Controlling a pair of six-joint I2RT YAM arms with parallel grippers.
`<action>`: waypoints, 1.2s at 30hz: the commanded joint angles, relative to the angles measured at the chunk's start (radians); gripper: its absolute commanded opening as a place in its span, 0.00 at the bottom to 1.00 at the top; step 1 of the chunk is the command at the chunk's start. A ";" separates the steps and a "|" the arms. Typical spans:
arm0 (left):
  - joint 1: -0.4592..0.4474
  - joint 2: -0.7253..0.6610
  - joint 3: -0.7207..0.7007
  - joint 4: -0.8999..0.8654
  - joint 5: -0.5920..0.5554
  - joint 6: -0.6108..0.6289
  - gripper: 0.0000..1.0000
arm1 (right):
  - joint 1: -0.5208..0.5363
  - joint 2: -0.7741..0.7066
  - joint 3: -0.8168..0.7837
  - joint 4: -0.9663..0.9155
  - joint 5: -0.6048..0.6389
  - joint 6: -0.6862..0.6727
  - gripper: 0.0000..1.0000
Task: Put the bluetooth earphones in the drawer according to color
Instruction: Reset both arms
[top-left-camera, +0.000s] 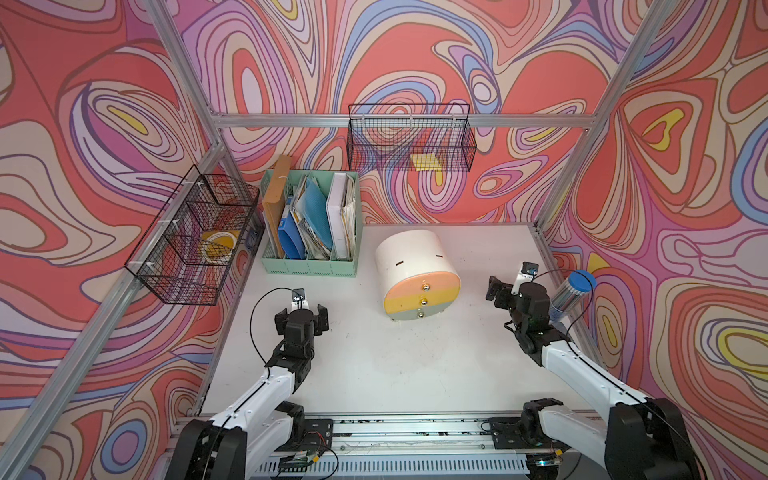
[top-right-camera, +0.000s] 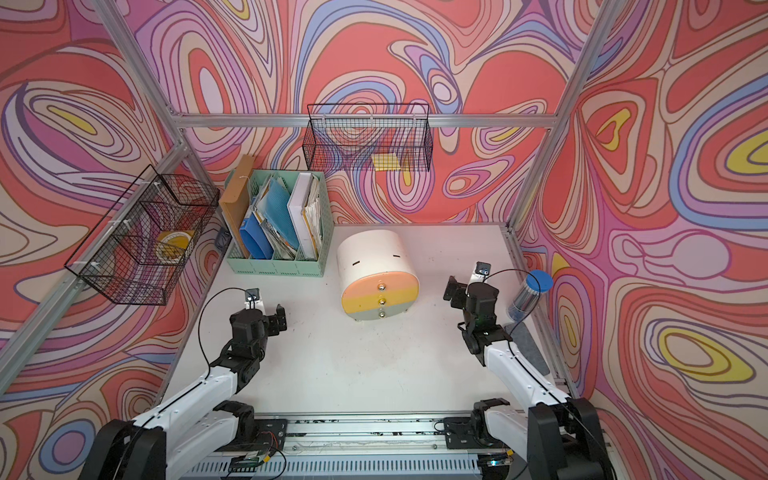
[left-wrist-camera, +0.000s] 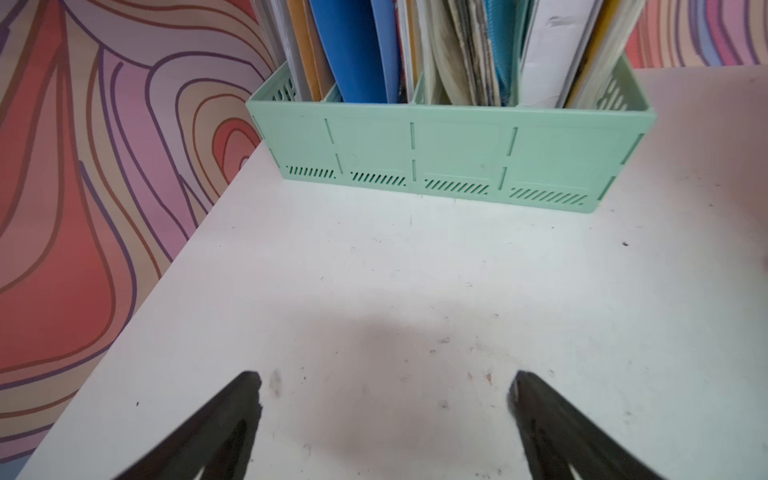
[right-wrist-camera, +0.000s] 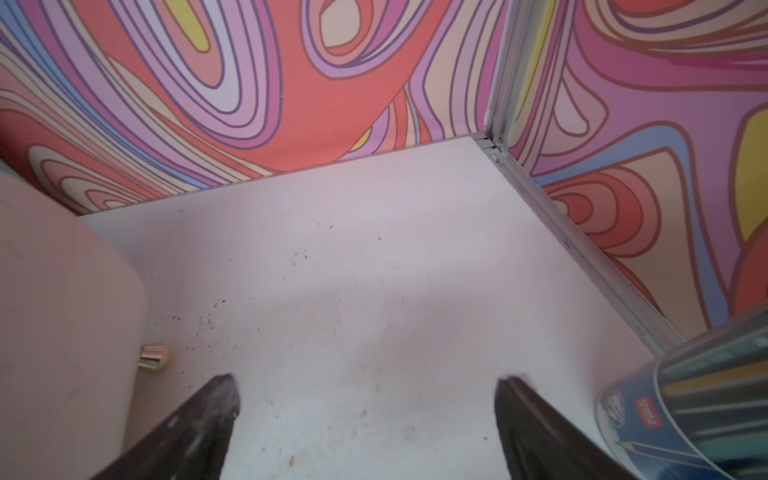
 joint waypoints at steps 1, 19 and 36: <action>0.037 0.078 0.037 0.155 0.012 0.011 0.99 | -0.049 0.044 -0.055 0.150 -0.033 0.007 0.98; 0.120 0.294 0.067 0.376 0.089 0.032 0.99 | -0.095 0.344 -0.135 0.671 -0.080 -0.072 0.98; 0.118 0.494 0.098 0.516 0.294 0.137 0.99 | -0.106 0.566 -0.044 0.741 -0.142 -0.127 0.98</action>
